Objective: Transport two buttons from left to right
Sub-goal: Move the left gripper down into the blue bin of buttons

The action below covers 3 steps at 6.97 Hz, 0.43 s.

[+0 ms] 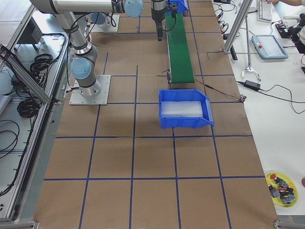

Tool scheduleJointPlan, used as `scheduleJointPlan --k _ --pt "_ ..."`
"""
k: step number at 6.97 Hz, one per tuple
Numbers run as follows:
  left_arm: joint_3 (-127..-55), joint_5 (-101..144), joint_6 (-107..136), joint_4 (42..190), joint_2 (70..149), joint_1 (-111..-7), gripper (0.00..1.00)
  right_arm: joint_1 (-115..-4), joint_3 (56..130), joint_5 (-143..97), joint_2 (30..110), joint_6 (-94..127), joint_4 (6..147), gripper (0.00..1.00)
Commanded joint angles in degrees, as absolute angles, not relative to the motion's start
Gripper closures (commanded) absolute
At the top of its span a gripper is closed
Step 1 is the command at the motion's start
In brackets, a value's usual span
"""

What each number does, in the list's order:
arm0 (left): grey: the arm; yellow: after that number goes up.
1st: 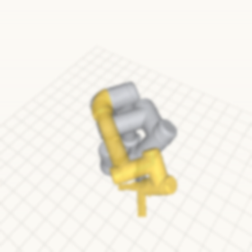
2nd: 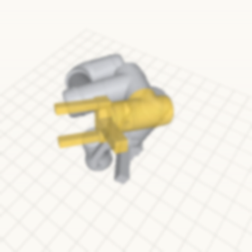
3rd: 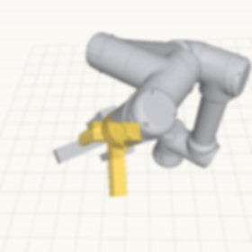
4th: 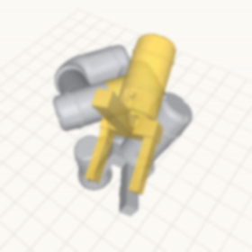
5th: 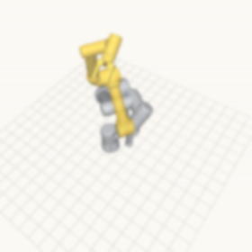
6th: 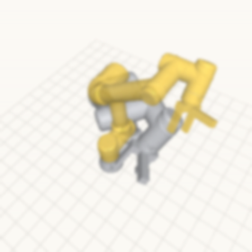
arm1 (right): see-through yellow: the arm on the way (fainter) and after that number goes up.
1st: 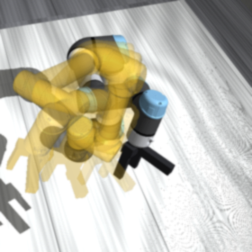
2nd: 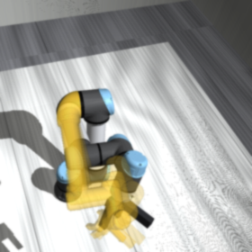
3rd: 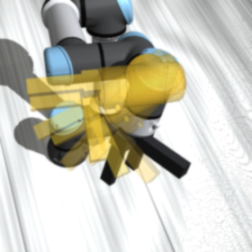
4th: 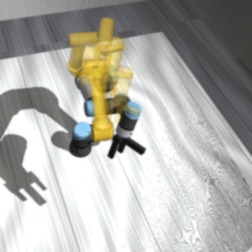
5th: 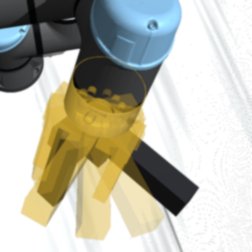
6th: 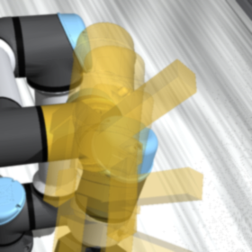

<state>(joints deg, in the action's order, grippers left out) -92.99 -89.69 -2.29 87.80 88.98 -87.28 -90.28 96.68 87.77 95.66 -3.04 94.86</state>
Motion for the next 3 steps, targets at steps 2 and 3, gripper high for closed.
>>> scheduleJointPlan --k 2,3 --pt "-93.0 -89.6 -2.3 87.8 89.0 -87.3 0.00 -89.6 96.2 87.8 96.3 -3.1 94.6 0.00" --pt "-93.0 -89.7 -2.3 87.7 89.0 -87.2 0.00 -89.6 96.4 87.5 96.2 -3.1 94.4 0.00"
